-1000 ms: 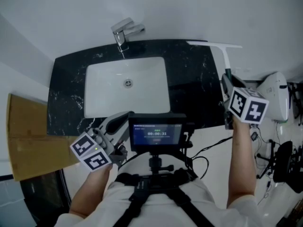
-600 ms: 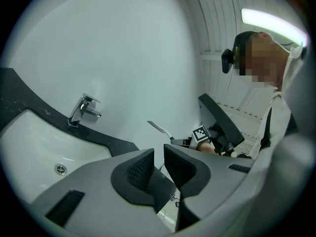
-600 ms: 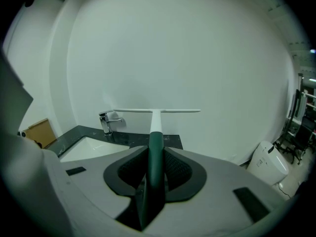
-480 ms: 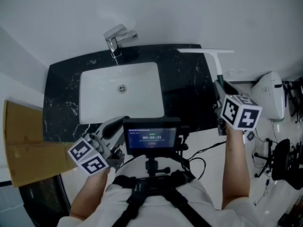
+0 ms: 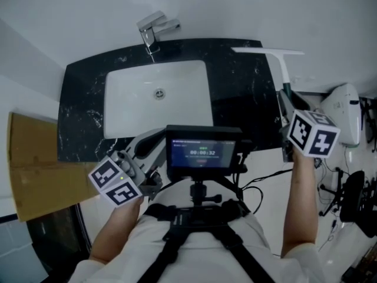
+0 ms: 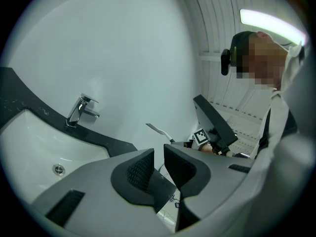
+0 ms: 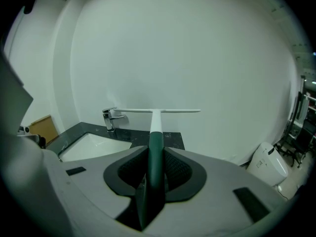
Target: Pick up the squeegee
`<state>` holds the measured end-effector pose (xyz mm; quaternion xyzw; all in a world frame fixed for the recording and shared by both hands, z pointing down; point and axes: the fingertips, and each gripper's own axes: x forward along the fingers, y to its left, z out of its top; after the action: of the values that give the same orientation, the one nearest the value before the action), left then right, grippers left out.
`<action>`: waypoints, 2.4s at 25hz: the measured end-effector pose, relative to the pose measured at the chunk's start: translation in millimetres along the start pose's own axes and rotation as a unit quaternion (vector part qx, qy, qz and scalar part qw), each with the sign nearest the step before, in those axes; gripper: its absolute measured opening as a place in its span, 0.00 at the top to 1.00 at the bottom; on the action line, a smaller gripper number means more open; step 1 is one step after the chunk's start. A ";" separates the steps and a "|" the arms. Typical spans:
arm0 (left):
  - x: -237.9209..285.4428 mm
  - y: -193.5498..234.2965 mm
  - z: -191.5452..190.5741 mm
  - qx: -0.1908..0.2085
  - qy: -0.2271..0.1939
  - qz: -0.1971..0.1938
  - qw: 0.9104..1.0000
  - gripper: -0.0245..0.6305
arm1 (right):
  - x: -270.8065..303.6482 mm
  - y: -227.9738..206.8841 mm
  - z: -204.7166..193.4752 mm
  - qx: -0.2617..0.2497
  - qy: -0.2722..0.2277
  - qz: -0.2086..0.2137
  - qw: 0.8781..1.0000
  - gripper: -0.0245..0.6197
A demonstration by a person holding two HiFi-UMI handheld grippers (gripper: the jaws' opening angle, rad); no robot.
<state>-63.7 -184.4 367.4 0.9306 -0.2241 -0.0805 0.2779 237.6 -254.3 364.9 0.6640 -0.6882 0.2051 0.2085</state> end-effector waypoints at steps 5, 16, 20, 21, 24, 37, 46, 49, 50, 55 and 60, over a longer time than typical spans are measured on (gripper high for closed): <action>-0.2 -0.9 1.4 0.004 0.004 -0.001 1.000 0.88 | -3.2 2.6 2.1 -0.002 -0.004 0.001 1.000 0.83; -0.1 -0.9 1.8 0.002 0.007 0.003 1.000 0.88 | -9.4 3.8 2.5 0.001 -0.007 0.007 1.000 0.83; -0.6 -0.6 2.3 0.002 0.007 0.004 1.000 0.88 | -11.1 5.1 0.8 -0.001 -0.005 0.009 1.000 0.83; -0.9 -0.5 2.2 0.002 0.007 0.004 1.000 0.88 | -11.7 5.7 0.0 -0.001 -0.005 0.009 1.000 0.83; -0.6 0.3 2.3 0.002 0.007 0.003 1.000 0.88 | -13.7 6.1 -1.1 -0.001 -0.004 0.009 1.000 0.83; -3.4 7.4 8.0 -0.002 0.009 0.010 1.000 0.88 | -24.9 7.1 -5.8 0.008 0.003 0.022 1.000 0.83; -2.4 2.0 8.0 0.008 0.007 0.010 1.000 0.88 | -30.3 4.0 -14.5 0.005 0.002 0.021 1.000 0.83; -5.1 1.1 4.8 0.006 0.003 0.008 1.000 0.88 | -34.8 5.8 -18.0 0.003 0.002 0.018 1.000 0.83; -5.0 0.2 3.6 0.006 0.004 0.006 1.000 0.88 | -36.0 5.6 -17.9 0.003 0.001 0.017 1.000 0.83; -4.0 -1.3 5.4 0.011 0.006 0.002 1.000 0.88 | -40.2 5.2 -13.6 0.000 -0.008 0.017 1.000 0.83; -3.5 -2.3 7.3 0.013 0.007 -0.001 1.000 0.88 | -45.5 5.0 -15.8 0.000 -0.004 0.013 1.000 0.83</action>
<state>-67.9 -184.6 360.2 0.9349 -0.2220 -0.0720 0.2675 234.2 -207.6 352.6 0.6560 -0.6976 0.2046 0.2030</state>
